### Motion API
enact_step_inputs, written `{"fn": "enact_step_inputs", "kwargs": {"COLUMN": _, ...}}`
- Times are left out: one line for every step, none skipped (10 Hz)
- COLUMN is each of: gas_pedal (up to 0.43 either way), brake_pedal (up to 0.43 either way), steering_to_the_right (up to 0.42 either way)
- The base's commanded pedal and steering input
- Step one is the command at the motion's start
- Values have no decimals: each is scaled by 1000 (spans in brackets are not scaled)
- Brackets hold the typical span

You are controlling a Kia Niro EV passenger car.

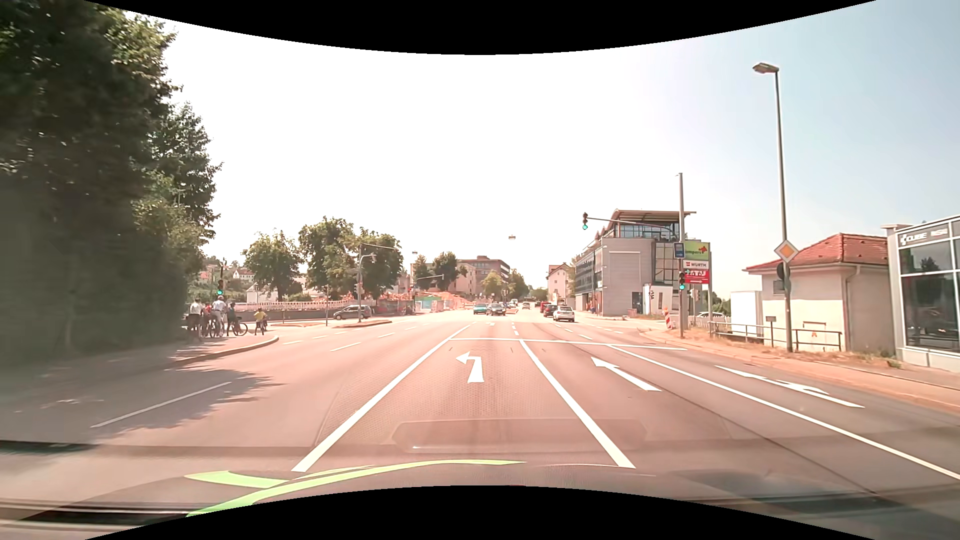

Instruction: Follow the waypoints while adhering to traffic rules and regulations

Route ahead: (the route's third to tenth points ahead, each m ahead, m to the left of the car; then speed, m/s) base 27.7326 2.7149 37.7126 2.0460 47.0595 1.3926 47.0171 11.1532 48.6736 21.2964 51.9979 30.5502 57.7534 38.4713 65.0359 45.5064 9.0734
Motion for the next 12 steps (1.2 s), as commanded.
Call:
{"fn": "enact_step_inputs", "kwargs": {"gas_pedal": 0, "brake_pedal": 67, "steering_to_the_right": 11}}
{"fn": "enact_step_inputs", "kwargs": {"gas_pedal": 0, "brake_pedal": 79, "steering_to_the_right": 11}}
{"fn": "enact_step_inputs", "kwargs": {"gas_pedal": 0, "brake_pedal": 79, "steering_to_the_right": 11}}
{"fn": "enact_step_inputs", "kwargs": {"gas_pedal": 0, "brake_pedal": 85, "steering_to_the_right": 11}}
{"fn": "enact_step_inputs", "kwargs": {"gas_pedal": 0, "brake_pedal": 91, "steering_to_the_right": 10}}
{"fn": "enact_step_inputs", "kwargs": {"gas_pedal": 0, "brake_pedal": 104, "steering_to_the_right": 10}}
{"fn": "enact_step_inputs", "kwargs": {"gas_pedal": 0, "brake_pedal": 122, "steering_to_the_right": 10}}
{"fn": "enact_step_inputs", "kwargs": {"gas_pedal": 0, "brake_pedal": 128, "steering_to_the_right": 10}}
{"fn": "enact_step_inputs", "kwargs": {"gas_pedal": 0, "brake_pedal": 128, "steering_to_the_right": 9}}
{"fn": "enact_step_inputs", "kwargs": {"gas_pedal": 0, "brake_pedal": 128, "steering_to_the_right": 10}}
{"fn": "enact_step_inputs", "kwargs": {"gas_pedal": 0, "brake_pedal": 134, "steering_to_the_right": 9}}
{"fn": "enact_step_inputs", "kwargs": {"gas_pedal": 0, "brake_pedal": 140, "steering_to_the_right": 10}}
